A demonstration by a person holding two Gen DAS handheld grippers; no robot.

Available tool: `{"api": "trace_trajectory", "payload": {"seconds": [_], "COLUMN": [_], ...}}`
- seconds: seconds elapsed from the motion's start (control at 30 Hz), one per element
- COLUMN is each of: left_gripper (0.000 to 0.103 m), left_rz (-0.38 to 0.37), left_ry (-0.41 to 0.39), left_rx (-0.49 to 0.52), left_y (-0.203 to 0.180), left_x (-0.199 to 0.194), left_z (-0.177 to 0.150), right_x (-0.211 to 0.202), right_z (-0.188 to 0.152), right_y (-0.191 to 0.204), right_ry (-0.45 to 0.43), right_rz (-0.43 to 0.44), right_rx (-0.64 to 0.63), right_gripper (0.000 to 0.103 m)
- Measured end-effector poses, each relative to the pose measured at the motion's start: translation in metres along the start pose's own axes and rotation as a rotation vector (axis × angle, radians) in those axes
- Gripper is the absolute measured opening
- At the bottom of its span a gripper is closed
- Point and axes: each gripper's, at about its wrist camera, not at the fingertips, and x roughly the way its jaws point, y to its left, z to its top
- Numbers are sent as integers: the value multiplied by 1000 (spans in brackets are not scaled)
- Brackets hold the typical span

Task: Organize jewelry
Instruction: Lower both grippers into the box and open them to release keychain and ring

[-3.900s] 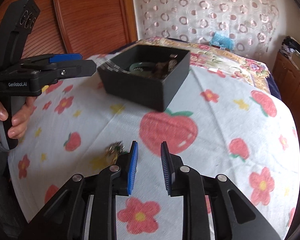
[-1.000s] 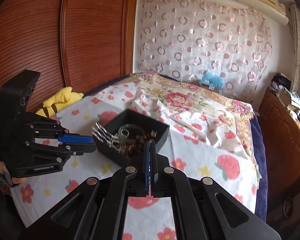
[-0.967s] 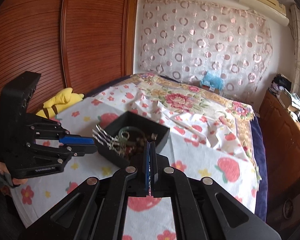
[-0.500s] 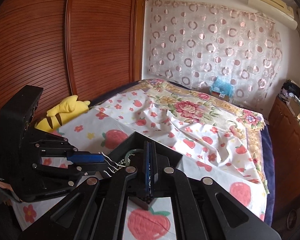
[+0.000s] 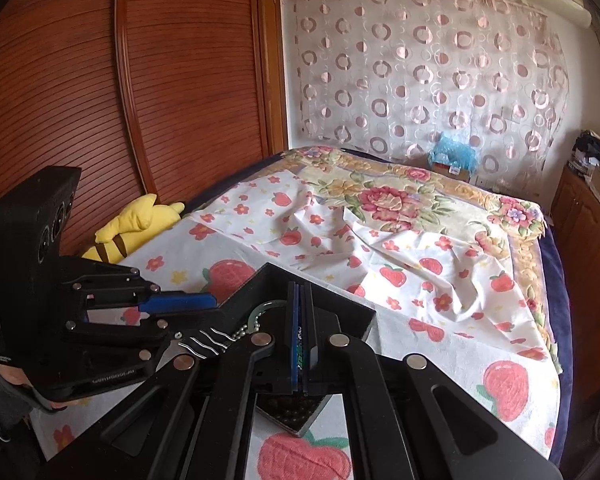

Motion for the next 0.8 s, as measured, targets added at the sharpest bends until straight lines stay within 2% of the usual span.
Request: {"api": "trace_trajectory", "payload": {"seconds": [0.2,0.27,0.3,0.33,0.8], "left_gripper": [11,11,11,11,11], "left_rz": [4,4,6,8,17], "left_ry": [0,0,-1,-1,-4], "left_rx": [-10,-15,-17,-17,-17], "left_y": [5,7,8,8,12], "left_x": [6,8,9,10,27], "left_z": [4,5,6,7,28], "right_x": [5,5,4,3,-11], "right_z": [4,5,5,5,-22], "right_y": [3,2,0,-1,-28], "right_ry": [3,-2,-4,-6,16], "right_rz": [15,11,11,9,-78], "right_rx": [3,7,11,14,66], "right_gripper": [3,14,23,27,27]}}
